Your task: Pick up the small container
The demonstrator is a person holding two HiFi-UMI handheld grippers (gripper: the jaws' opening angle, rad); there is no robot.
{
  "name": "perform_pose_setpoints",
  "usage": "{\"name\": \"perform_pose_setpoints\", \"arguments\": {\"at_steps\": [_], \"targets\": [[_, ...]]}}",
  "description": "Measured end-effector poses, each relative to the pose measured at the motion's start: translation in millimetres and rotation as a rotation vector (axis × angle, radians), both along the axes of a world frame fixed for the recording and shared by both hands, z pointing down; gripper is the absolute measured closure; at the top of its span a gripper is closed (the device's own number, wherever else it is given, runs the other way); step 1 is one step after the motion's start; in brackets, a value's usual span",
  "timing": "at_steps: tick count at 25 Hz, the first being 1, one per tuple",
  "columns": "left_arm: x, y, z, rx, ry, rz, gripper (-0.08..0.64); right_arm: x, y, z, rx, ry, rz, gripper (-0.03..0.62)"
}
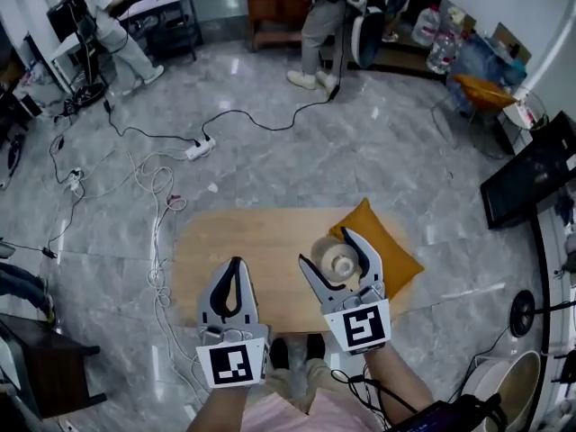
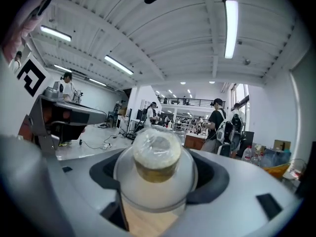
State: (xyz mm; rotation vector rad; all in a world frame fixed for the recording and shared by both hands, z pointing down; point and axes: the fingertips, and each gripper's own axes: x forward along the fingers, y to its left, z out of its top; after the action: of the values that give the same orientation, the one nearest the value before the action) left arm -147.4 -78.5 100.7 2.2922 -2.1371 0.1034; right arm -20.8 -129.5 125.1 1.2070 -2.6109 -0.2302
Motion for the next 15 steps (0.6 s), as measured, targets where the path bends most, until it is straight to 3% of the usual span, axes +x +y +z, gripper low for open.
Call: {"name": "perform_pose_setpoints", "arguments": {"at_steps": [9, 15], "targets": [[17, 28, -75, 0.159, -0.01, 0.029, 0.545, 19, 45, -83, 0.063, -0.065, 0.058, 0.255], [30, 29, -103, 0.214, -0.027, 0.051, 0.545, 27, 50, -111, 0.127, -0.088, 0.076, 0.255]]}}
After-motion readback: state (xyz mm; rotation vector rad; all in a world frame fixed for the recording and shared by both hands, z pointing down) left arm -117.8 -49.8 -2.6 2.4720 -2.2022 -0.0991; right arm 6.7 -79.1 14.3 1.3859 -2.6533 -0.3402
